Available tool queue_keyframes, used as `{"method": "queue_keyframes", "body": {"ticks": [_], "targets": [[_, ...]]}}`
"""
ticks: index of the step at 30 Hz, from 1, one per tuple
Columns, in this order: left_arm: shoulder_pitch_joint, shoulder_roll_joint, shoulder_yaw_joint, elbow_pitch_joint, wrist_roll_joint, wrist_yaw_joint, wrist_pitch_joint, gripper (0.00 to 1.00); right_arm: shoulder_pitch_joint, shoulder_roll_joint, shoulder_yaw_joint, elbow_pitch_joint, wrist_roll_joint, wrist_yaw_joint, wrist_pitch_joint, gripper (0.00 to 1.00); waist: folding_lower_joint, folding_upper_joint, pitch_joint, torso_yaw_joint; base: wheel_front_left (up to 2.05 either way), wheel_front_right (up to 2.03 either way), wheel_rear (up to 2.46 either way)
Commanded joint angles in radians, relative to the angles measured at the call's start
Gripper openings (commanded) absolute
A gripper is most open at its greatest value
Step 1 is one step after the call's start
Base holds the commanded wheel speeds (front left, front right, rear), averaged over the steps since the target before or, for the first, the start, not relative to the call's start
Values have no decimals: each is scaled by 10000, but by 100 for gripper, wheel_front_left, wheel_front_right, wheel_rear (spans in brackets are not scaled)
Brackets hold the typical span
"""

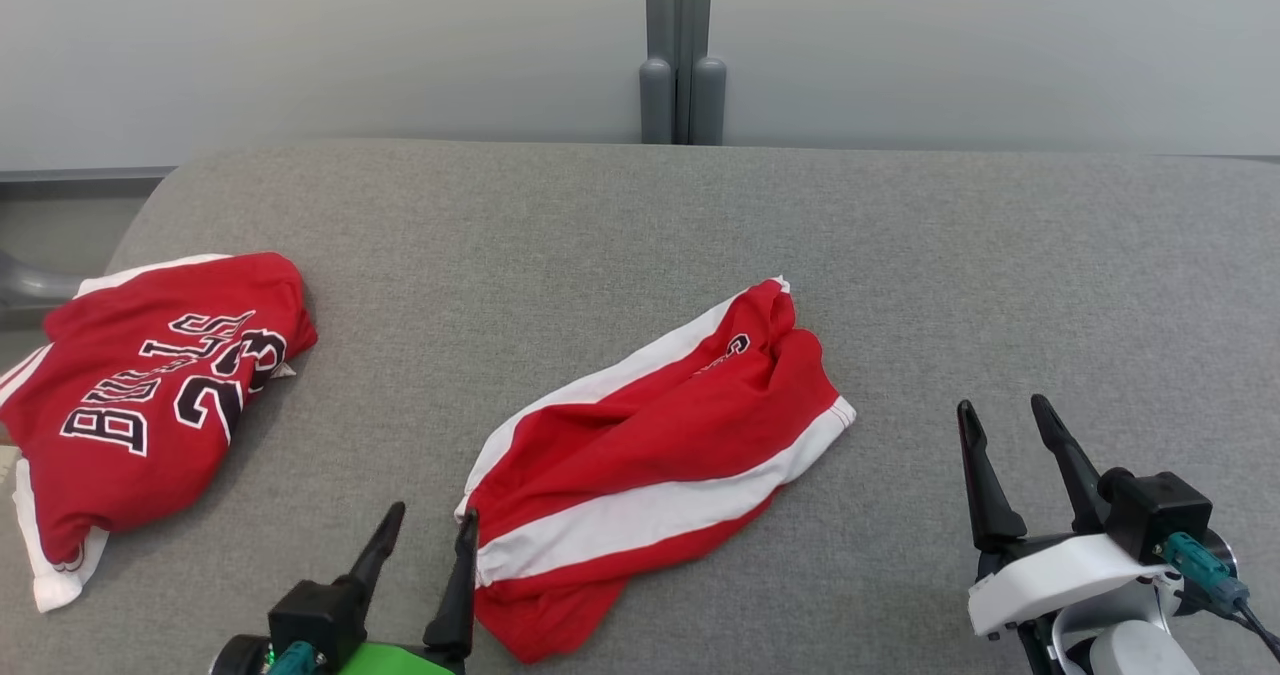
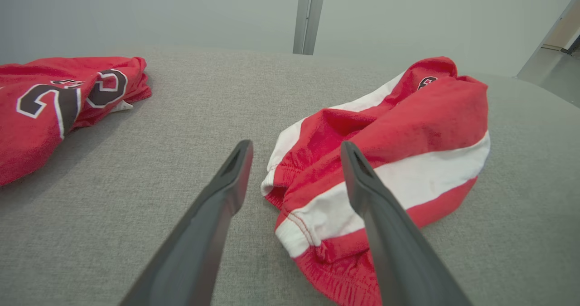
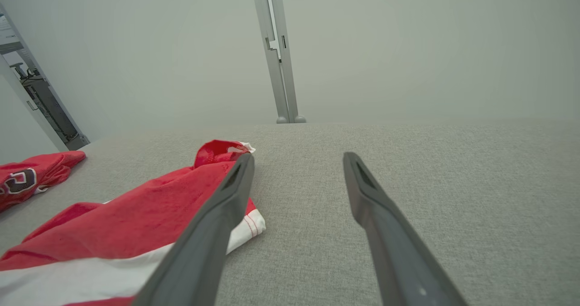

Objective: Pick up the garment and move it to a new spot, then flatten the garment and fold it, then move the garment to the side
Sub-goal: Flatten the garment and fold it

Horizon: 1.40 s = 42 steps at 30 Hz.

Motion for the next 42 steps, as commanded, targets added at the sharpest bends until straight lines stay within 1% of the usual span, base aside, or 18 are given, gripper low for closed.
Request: {"method": "queue_keyframes", "body": {"ticks": [1, 4, 8, 15, 20, 30, 42], "targets": [[112, -71, 313, -169, 173, 91, -31, 100, 184, -28, -18, 46, -29, -14, -2, 100, 0, 0, -96, -53, 0, 0, 0], [229, -290, 1065, -527, 566, 168, -33, 100, 211, -89, -26, 121, -23, -14, -2, 100, 0, 0, -162, -78, 0, 0, 0], [377, -585, 1986, -818, 1204, 118, -33, 100, 242, -145, 29, 281, -42, -14, -2, 100, 0, 0, -231, -65, 0, 0, 0], [541, -1075, 3203, -995, 2008, -303, -34, 100, 96, -168, 22, 420, -90, -14, -2, 100, 0, 0, -254, -21, 0, 0, 0], [701, -1384, 3837, -997, 2419, -651, -35, 100, 130, -132, -5, 358, -120, -14, -2, 100, 0, 0, -268, -71, 0, 0, 0], [501, -1681, 4458, -563, 3031, -1340, -25, 100, 343, -116, 14, 155, -236, -14, -2, 100, 0, 0, -332, -326, 0, 0, 0], [215, -1898, 4854, 26, 3337, -1744, -25, 100, 557, -76, 19, -97, -363, -14, -2, 100, 0, 0, -421, -761, 0, 0, 0]]}}
